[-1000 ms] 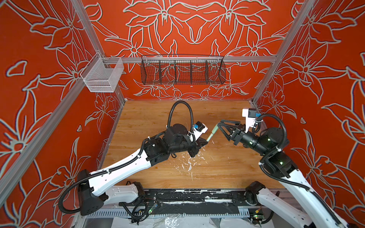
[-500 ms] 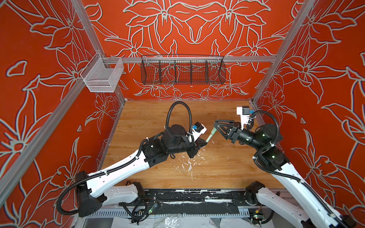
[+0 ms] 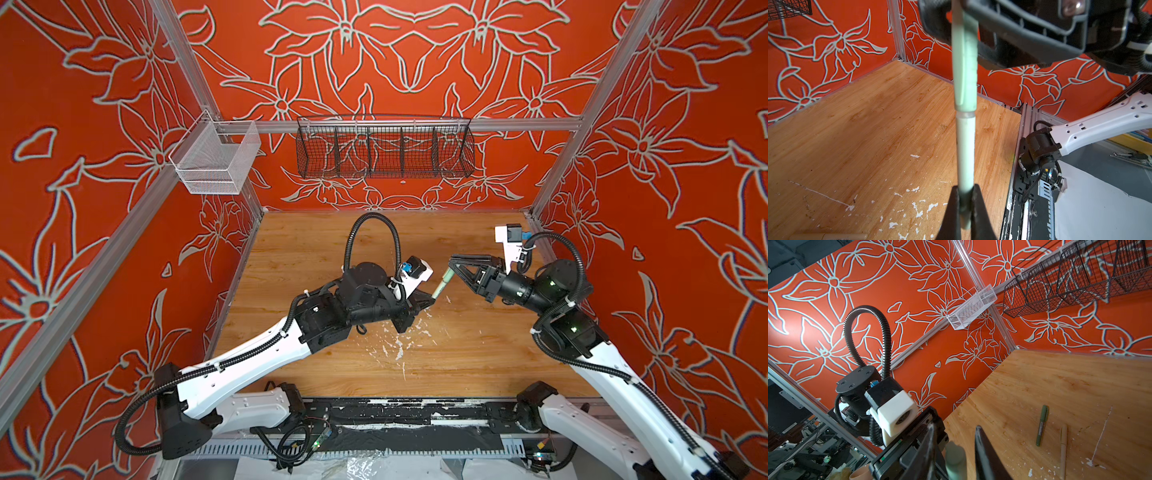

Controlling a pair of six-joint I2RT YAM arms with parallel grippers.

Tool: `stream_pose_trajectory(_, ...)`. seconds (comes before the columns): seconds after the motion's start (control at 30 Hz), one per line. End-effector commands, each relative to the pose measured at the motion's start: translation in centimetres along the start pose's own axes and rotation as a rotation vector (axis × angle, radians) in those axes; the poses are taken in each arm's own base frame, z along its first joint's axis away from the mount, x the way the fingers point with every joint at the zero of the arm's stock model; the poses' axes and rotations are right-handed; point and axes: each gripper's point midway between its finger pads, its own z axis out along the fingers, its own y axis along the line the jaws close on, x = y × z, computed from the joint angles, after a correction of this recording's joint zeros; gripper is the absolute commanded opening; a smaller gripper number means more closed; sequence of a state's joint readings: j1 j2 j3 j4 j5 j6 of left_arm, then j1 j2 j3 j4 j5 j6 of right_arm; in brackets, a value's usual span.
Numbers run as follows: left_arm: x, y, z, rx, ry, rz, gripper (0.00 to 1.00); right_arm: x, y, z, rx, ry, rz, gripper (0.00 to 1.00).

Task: Insert the pens into the pen caps
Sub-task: 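Push the cap further onto the pen with the right gripper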

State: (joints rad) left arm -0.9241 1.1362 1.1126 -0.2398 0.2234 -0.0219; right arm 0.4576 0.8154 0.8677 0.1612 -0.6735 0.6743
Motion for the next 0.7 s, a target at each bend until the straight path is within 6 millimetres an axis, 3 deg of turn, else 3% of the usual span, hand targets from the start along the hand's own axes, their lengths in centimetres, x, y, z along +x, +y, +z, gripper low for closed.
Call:
stream_pose_trajectory(0.0,-0.7,-0.6,0.0,0.026,-0.026,0.024,0.0,-0.8,1.0,-0.3,-0.026,-0.016,-0.029,0.25)
stream_pose_trajectory(0.17,-1.0,-0.2,0.3,0.009,-0.035,0.028,0.0,-0.7,1.0,-0.5,-0.018,-0.018,-0.037,0.0)
stream_pose_trajectory(0.33,-2.1,0.7,0.8,-0.044,-0.044,0.052,0.0,0.0,0.8,-0.5,-0.019,0.003,-0.026,0.0)
stream_pose_trajectory(0.67,-6.2,1.0,1.5,-0.069,-0.137,0.11,0.0,2.3,-0.7,-0.4,-0.006,0.047,0.022,0.0)
